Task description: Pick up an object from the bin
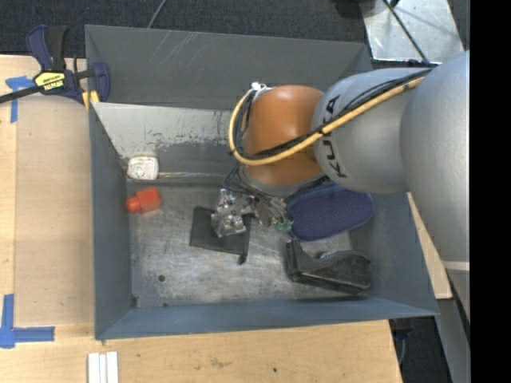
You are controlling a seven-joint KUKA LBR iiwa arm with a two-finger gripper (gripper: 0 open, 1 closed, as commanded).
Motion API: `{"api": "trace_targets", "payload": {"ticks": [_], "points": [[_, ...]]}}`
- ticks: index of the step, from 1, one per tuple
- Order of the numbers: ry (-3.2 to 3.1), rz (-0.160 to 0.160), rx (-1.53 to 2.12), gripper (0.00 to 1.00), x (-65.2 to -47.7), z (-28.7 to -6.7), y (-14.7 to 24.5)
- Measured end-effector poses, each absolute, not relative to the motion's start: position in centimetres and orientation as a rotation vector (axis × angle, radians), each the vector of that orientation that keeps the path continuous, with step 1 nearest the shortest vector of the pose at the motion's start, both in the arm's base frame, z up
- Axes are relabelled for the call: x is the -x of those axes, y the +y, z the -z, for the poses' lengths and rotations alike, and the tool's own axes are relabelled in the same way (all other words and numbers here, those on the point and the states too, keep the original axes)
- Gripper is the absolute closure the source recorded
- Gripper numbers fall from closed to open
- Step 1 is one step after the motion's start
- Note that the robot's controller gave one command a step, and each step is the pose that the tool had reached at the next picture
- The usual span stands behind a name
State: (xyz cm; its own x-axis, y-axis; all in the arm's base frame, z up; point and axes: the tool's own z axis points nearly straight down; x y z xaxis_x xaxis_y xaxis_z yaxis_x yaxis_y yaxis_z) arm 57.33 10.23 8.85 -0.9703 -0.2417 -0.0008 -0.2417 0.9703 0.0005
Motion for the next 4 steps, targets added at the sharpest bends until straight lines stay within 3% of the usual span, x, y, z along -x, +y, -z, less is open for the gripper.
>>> {"api": "trace_targets", "payload": {"ticks": [1,2,3,4], "points": [[3.118,-0.001,0.382,0.00,-57.33,-8.84,10.23],[3.118,-0.001,0.382,1.00,-57.33,-8.85,10.22],[3.118,-0.001,0.381,0.00,-57.32,-8.84,10.22],[3.118,-0.001,0.381,1.00,-57.33,-8.85,10.21]]}}
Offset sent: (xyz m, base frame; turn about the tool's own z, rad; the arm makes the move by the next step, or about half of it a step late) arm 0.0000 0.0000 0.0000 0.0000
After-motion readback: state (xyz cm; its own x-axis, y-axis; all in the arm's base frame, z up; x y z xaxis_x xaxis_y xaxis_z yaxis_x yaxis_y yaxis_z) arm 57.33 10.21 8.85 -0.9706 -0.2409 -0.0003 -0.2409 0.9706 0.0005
